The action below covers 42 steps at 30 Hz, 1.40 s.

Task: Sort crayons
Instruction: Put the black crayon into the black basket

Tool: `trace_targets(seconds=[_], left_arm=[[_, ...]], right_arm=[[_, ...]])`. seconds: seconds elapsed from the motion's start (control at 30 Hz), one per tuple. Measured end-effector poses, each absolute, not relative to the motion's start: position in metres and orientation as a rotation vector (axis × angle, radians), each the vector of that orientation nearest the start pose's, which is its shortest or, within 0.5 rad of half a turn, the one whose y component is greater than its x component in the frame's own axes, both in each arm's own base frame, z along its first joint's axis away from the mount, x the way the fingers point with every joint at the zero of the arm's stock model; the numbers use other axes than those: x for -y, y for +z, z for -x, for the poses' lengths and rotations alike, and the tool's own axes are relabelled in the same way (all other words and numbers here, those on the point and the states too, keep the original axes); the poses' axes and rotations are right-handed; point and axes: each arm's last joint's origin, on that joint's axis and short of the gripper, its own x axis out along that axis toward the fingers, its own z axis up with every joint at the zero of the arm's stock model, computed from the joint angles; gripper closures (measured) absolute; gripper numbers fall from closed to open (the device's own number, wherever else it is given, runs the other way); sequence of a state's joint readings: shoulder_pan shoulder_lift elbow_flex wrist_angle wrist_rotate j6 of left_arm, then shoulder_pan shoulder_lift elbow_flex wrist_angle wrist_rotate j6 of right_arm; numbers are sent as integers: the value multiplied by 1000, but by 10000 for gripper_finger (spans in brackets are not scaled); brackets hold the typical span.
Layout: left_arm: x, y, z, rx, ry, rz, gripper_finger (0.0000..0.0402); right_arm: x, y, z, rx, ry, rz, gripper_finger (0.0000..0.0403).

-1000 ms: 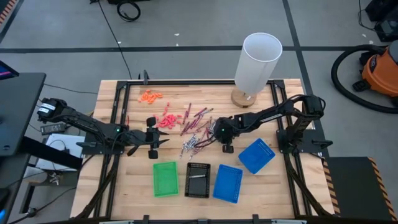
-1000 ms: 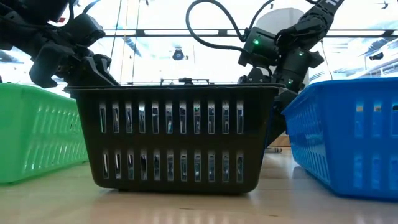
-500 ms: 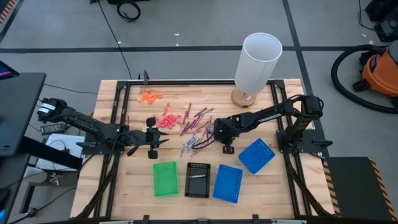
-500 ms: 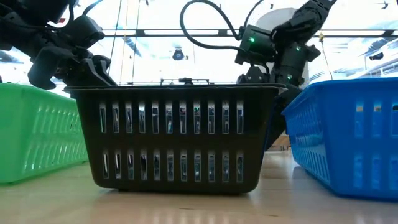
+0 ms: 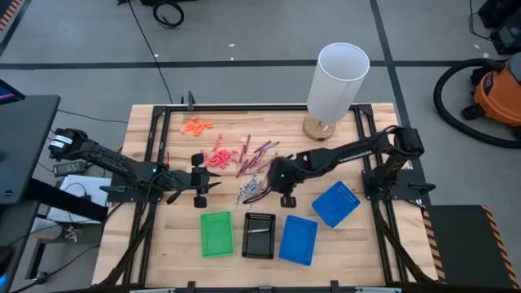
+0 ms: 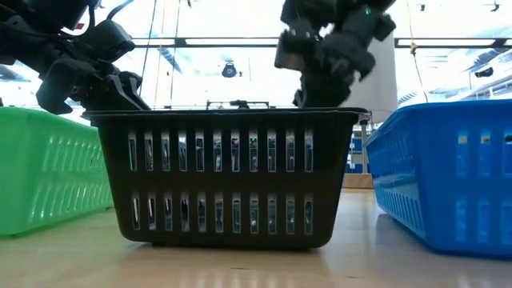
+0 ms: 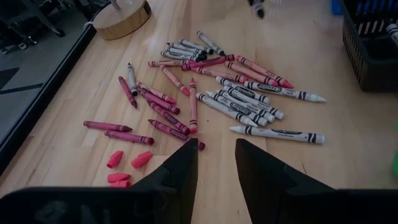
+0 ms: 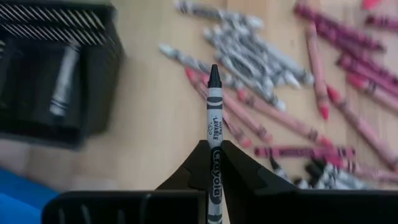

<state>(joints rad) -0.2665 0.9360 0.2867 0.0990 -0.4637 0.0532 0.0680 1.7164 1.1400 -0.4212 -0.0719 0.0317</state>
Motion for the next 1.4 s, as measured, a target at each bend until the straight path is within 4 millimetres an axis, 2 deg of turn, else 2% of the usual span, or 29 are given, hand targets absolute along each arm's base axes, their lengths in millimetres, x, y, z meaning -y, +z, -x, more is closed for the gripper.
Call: trace_targets(seconds=[0.27, 0.5, 1.0, 1.4], left_arm=[[34, 167, -172, -519, 178, -248, 285], [34, 167, -172, -519, 179, -248, 285], [34, 167, -172, -515, 187, -215, 285], [34, 167, -172, -514, 189, -207, 285]], right_arm=[[-48, 222, -357, -919, 154, -38, 372], [-68, 229, -359, -882, 187, -92, 372], [-104, 238, -359, -799, 259, -231, 372], [-126, 239, -354, -732, 184, -170, 372]])
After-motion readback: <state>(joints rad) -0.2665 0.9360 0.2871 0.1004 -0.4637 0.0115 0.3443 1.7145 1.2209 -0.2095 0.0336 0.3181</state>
